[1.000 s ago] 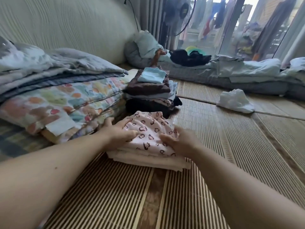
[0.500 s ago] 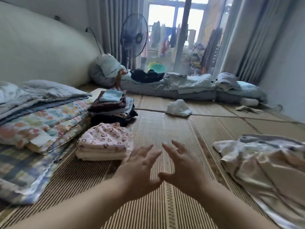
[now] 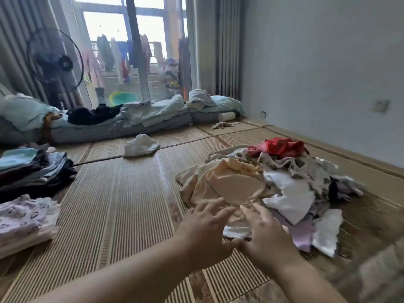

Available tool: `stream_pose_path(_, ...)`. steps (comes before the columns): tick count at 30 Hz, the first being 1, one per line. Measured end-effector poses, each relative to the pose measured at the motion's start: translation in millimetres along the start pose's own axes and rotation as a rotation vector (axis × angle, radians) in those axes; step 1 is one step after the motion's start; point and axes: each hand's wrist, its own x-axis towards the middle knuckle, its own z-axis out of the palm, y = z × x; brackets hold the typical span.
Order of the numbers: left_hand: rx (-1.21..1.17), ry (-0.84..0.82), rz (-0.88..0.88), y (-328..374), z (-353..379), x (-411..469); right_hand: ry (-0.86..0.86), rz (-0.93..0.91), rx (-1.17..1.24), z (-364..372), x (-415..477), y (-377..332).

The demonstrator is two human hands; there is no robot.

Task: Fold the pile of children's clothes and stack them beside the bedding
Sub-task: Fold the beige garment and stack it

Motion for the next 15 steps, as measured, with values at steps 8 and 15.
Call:
stream_pose_path(8, 0.089, -0.163, -0.019, 17.5, 47.8, 106.5, 0.012, 0.204, 0.193, 7.2, 41.9, 47.7)
stream_pose_path(15, -0.034, -0.049, -0.232, 26.5, 79.9, 160.1, -0.055, 0.212, 0.156, 18.5, 49.7, 47.6)
